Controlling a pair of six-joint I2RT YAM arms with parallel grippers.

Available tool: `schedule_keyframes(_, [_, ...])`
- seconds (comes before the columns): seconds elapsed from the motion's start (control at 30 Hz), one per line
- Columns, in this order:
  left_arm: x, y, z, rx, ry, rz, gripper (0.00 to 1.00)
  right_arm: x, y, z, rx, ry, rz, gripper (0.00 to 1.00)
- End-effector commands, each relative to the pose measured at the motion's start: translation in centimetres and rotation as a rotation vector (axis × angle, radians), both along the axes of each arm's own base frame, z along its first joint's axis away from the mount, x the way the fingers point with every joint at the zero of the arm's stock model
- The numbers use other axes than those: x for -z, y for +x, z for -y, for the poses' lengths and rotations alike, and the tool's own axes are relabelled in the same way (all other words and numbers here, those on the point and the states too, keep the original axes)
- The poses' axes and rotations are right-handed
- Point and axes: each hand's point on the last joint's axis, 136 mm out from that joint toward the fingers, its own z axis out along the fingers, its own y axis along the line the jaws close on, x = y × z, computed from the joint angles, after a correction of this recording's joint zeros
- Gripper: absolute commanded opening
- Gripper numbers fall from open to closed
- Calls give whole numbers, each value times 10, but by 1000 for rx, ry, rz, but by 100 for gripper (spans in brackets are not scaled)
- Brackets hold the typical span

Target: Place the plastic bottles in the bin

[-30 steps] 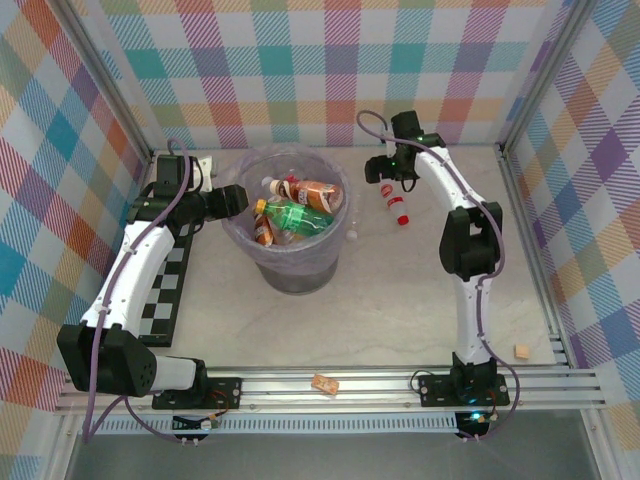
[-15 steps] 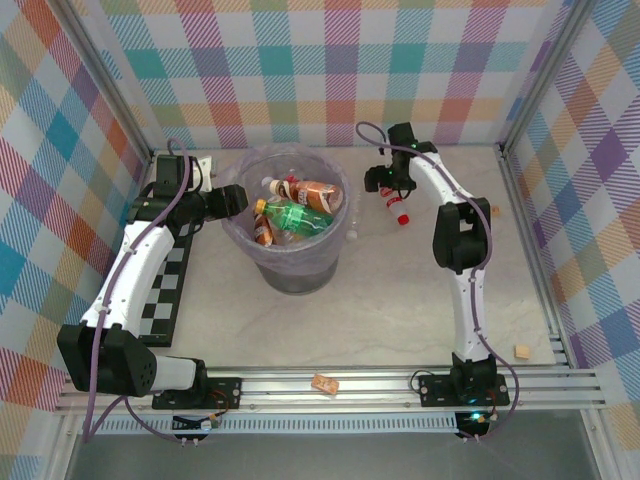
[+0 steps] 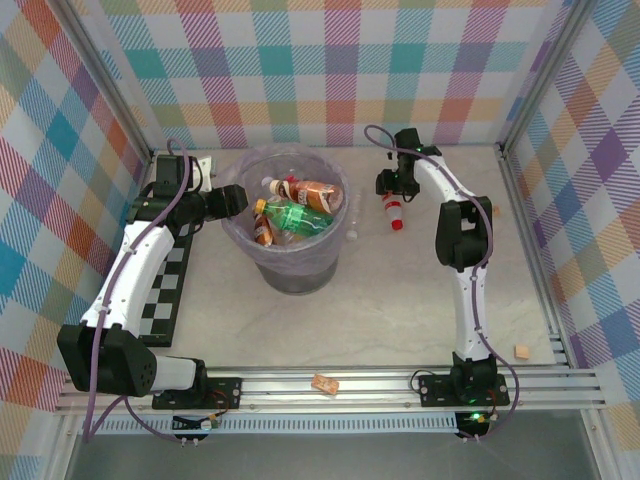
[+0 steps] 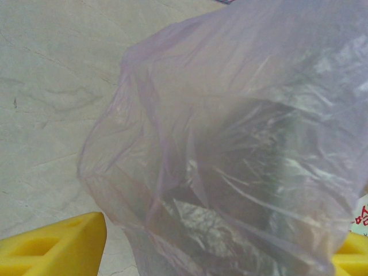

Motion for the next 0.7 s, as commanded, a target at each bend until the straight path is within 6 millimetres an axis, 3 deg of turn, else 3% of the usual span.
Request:
schedule_keyframes(0.0, [15, -5, -9, -11, 15, -52, 70, -6, -5, 5, 19, 19, -8, 56])
schedule_keyframes(0.1, [15, -5, -9, -11, 15, -54, 70, -13, -9, 7, 27, 25, -1, 51])
schedule_keyframes(0.3, [16, -5, -9, -10, 14, -56, 70, -54, -20, 15, 44, 41, 49, 49])
schedule_keyframes(0.47, [16, -5, -9, -11, 13, -56, 70, -97, -38, 14, 12, 62, 100, 51])
schedule_keyframes(0.67, [15, -5, -8, -9, 6, -51, 70, -165, -70, 3, -26, 161, 183, 51])
